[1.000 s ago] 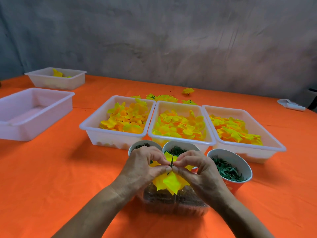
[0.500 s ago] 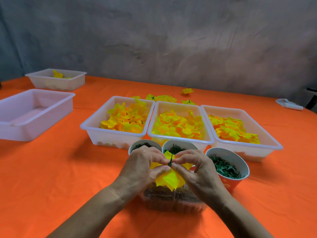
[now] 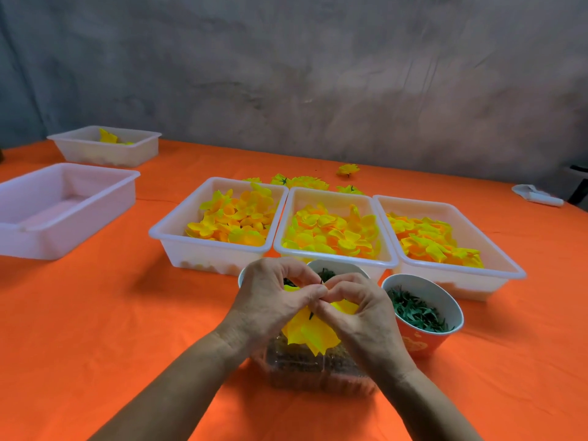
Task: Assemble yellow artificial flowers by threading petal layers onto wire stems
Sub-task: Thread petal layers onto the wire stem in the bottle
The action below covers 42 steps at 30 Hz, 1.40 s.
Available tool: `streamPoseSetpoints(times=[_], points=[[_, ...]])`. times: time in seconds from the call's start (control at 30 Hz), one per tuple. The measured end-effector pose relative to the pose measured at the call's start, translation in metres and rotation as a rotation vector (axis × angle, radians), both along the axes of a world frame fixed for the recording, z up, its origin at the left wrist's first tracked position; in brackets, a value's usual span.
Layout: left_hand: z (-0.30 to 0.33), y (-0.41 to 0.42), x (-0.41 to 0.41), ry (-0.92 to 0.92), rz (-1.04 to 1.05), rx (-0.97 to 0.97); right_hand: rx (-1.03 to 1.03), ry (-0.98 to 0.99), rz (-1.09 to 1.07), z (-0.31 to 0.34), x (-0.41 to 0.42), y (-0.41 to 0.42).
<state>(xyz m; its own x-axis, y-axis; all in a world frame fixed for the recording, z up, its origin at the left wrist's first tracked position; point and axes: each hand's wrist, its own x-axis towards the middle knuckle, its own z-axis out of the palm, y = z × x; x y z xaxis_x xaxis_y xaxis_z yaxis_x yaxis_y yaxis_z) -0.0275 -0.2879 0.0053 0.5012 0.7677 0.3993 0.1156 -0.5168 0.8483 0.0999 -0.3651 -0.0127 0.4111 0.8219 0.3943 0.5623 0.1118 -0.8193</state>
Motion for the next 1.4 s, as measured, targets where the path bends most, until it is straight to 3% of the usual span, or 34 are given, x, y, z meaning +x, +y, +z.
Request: streamPoseSetpoints(times=[0.2, 0.63, 1.07, 1.4], points=[[0.001, 0.004, 0.0, 0.044, -0.017, 0.029, -0.034, 0.068, 0.071, -0.008, 0.008, 0.001], [0.0, -0.001, -0.003, 0.047, 0.036, 0.006, -0.073, -0.07, 0.096, 0.003, 0.017, -0.004], [-0.011, 0.004, -0.006, 0.16, 0.007, 0.214, 0.072, -0.119, 0.129, -0.006, 0.017, 0.0], [-0.006, 0.011, -0.005, 0.226, -0.045, 0.127, 0.071, -0.325, 0.087, -0.005, 0.019, 0.001]])
